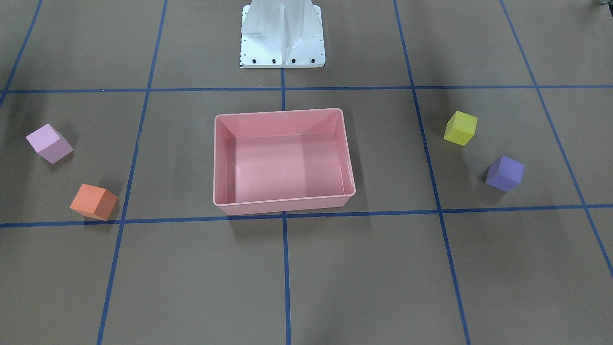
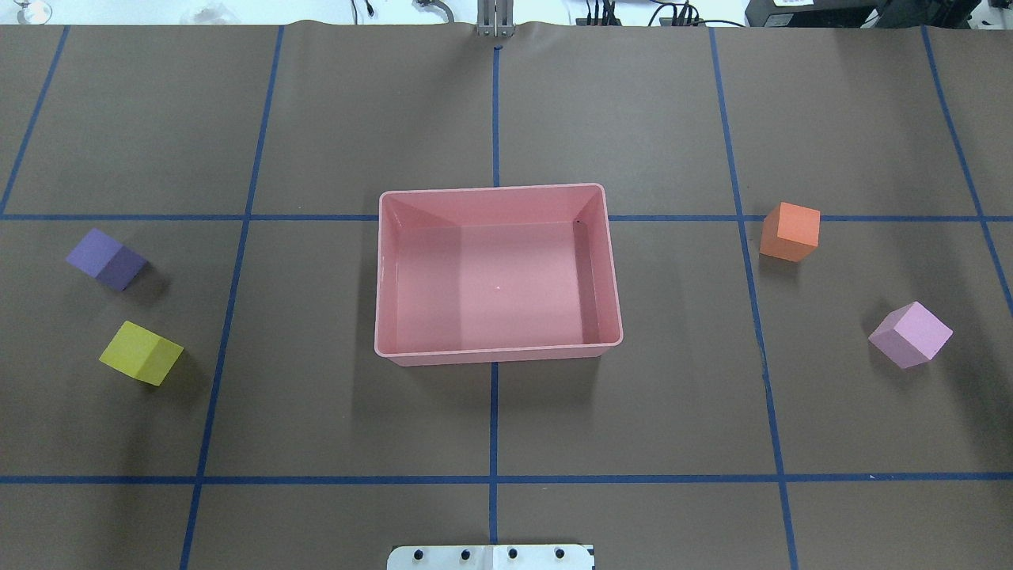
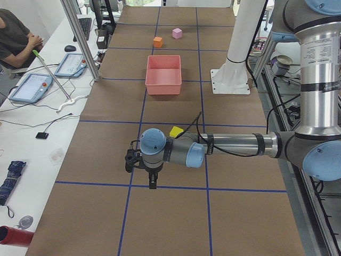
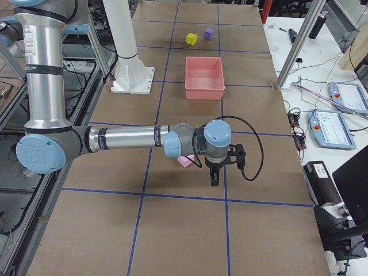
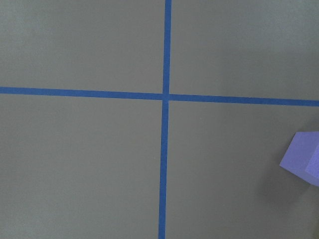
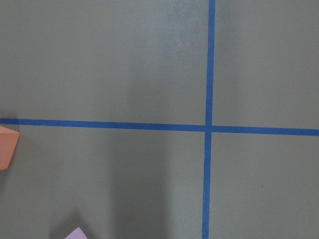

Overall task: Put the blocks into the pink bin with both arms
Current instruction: 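Move the right gripper down over the light pink cube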

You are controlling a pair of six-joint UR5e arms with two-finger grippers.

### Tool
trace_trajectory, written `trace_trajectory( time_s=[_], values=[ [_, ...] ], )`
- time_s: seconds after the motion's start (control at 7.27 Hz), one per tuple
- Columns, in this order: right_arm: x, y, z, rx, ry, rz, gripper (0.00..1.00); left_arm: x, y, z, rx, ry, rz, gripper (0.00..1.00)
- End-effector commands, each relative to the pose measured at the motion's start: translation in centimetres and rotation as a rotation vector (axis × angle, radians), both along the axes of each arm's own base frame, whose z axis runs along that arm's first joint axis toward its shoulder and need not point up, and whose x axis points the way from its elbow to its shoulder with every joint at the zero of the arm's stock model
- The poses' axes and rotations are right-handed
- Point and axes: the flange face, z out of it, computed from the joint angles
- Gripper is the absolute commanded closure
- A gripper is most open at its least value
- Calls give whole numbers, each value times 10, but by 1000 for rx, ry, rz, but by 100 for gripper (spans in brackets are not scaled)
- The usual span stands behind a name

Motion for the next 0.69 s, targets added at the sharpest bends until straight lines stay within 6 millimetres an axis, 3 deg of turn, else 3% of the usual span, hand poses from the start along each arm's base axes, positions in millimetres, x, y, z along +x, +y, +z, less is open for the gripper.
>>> trace_trajectory(
  time_s=[0.0,0.14,0.28,0.41,0.55],
  values=[
    [-10,3,-10,8,-30,-14,0,2,9,7,-7,10,1,0],
    [-36,5,-21,19,-65,-63,0,3,8,4,1,12,0,0],
    [-78,15,-44,14,-60,-108,0,5,9,3,6,30,5,0],
    [-135,23,-63,36,-8,-189,0,5,9,2,15,36,10,0],
    [-152,32,-61,52,46,-220,0,6,8,1,18,35,9,0]
  ],
)
